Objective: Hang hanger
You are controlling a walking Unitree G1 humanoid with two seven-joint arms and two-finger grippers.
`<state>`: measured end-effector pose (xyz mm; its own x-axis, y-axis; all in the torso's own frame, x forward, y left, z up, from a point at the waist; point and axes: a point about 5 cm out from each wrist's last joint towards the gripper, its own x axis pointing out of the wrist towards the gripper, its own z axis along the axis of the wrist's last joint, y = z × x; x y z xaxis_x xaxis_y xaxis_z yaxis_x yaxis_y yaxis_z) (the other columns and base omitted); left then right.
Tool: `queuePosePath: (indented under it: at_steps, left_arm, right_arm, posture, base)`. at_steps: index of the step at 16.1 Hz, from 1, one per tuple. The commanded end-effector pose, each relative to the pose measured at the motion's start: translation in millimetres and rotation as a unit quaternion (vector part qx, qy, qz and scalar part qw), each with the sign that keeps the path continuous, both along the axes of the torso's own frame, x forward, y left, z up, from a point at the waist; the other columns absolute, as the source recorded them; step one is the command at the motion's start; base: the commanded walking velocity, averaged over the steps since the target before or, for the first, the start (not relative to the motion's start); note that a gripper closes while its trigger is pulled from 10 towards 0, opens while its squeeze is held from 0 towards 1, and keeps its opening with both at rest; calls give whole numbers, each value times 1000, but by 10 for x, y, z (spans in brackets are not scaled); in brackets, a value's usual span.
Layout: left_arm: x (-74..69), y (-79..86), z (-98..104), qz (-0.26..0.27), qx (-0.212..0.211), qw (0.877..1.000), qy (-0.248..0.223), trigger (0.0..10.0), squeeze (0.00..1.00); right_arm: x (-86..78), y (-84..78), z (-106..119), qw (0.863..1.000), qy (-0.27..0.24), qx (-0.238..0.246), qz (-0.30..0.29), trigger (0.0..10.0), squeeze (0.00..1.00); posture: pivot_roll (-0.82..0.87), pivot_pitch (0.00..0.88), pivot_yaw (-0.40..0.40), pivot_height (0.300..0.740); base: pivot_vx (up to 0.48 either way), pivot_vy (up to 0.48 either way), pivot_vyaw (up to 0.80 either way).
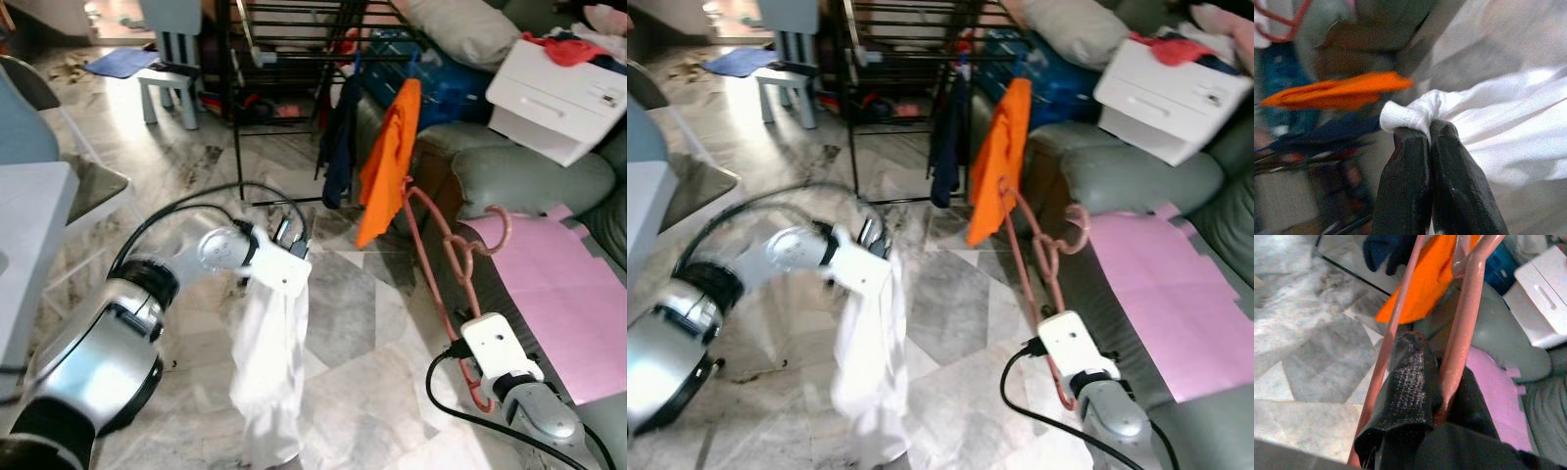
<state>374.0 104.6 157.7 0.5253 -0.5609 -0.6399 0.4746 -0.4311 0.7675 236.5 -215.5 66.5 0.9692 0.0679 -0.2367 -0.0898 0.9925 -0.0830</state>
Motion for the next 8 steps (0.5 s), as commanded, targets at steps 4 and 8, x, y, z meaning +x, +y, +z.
queuePosePath:
  at_steps: [4,8]
  left_arm:
    - [112,-244,269,-76,35,986,-143,10000,0]
    - [143,-227,271,-92,56,976,-187,10000,0]
  right_arm:
    - [10,40,99,997,0,13,72,10000,0]
    - [-180,37,124,984,43,-6,171,10000,0]
  posture:
    - [86,0,-102,740]
    - [78,0,-101,740]
  base:
    - [0,0,0]
    - [0,0,0]
